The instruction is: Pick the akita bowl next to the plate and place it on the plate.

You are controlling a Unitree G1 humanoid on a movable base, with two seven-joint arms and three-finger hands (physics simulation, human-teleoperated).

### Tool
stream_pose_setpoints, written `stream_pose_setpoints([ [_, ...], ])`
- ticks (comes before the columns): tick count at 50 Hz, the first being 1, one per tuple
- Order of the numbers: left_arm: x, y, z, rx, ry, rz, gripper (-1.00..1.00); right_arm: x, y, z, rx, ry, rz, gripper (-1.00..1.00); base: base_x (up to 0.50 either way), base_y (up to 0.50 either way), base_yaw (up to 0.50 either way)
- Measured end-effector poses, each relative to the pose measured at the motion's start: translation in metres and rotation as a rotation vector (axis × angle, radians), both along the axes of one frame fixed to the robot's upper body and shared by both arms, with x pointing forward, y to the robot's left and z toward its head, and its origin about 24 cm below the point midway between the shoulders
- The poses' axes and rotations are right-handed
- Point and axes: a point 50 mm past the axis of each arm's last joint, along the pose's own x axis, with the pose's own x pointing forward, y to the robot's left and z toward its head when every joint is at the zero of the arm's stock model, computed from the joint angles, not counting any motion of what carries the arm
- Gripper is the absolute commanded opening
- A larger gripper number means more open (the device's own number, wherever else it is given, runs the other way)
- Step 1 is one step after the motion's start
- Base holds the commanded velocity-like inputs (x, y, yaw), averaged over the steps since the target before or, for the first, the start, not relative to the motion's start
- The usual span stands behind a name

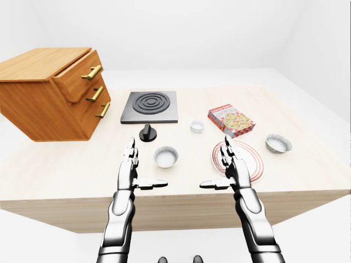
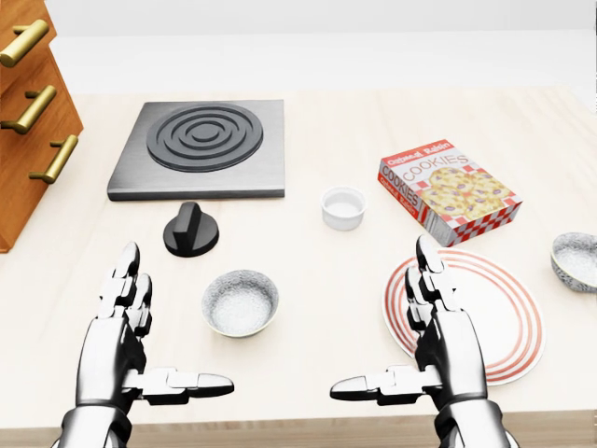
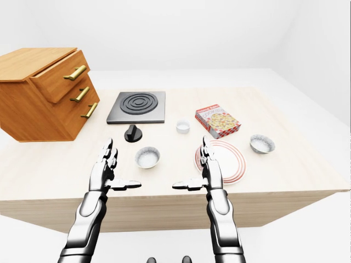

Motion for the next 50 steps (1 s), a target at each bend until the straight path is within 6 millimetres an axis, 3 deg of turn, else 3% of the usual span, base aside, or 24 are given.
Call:
stream_pose_setpoints([
  [50,-0.0008,-0.0008,-0.0013,0.005,0.004,-0.003,1.0,-0.0011,-0.0002,0.0044,0.017,-0.013,0.007,1.0,0.0,-0.23,0.0],
])
